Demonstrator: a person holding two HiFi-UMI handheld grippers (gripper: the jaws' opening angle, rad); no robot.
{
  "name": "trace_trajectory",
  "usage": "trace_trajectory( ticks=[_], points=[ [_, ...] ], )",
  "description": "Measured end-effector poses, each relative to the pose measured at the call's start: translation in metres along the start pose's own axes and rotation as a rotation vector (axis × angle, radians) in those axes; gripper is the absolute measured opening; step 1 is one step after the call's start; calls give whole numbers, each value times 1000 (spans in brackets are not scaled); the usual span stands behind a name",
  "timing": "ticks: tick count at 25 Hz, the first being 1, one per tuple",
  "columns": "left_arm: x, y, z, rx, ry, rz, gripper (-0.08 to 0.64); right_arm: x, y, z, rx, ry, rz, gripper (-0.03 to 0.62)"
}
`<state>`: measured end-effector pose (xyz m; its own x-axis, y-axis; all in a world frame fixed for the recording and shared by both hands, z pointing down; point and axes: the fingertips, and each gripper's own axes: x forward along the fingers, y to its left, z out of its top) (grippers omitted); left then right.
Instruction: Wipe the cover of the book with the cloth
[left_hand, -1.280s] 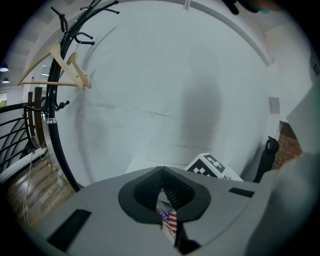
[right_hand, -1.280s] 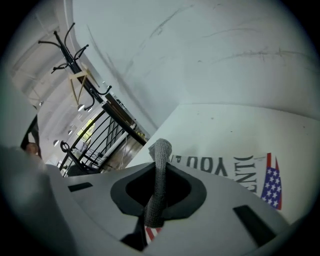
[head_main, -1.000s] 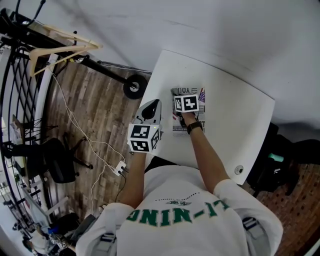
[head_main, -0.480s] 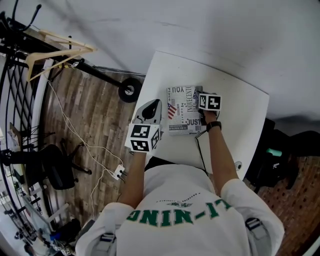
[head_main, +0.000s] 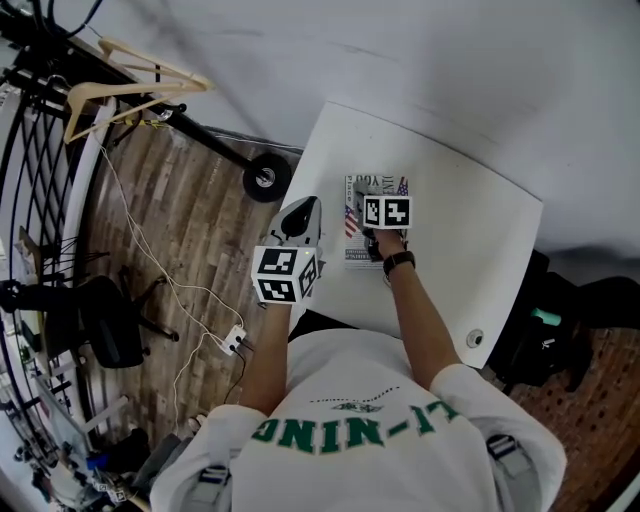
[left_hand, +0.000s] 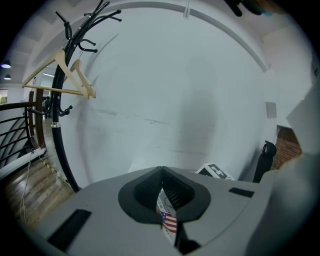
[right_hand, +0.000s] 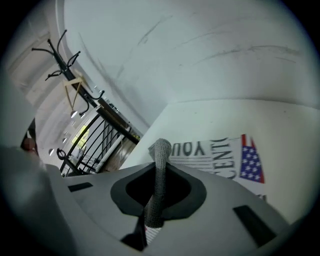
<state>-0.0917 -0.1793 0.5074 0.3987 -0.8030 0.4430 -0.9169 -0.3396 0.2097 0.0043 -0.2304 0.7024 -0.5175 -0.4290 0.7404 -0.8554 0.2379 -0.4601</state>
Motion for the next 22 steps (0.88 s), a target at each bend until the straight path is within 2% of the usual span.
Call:
trace_trajectory(
  ticks=[4,9,13,19,22],
  points=[
    [-9,8,-2,-2,-2,26,8,29,32,-19,-65,64,22,38],
    [-12,12,-3,-15,-3,33,8,30,26,-18,-65,68,14,37],
    [-8,4,-1,-10,-6,14,8,7,-12,-16,-32,37,-39,37],
    [1,-9,-1,-2,-4,-22,8,-43,-98,-8,66,-38,-163,37],
    [3,-15,-1,-2,-5,-36,8,-56,-117,-5,103,-58,-177,37]
  ],
)
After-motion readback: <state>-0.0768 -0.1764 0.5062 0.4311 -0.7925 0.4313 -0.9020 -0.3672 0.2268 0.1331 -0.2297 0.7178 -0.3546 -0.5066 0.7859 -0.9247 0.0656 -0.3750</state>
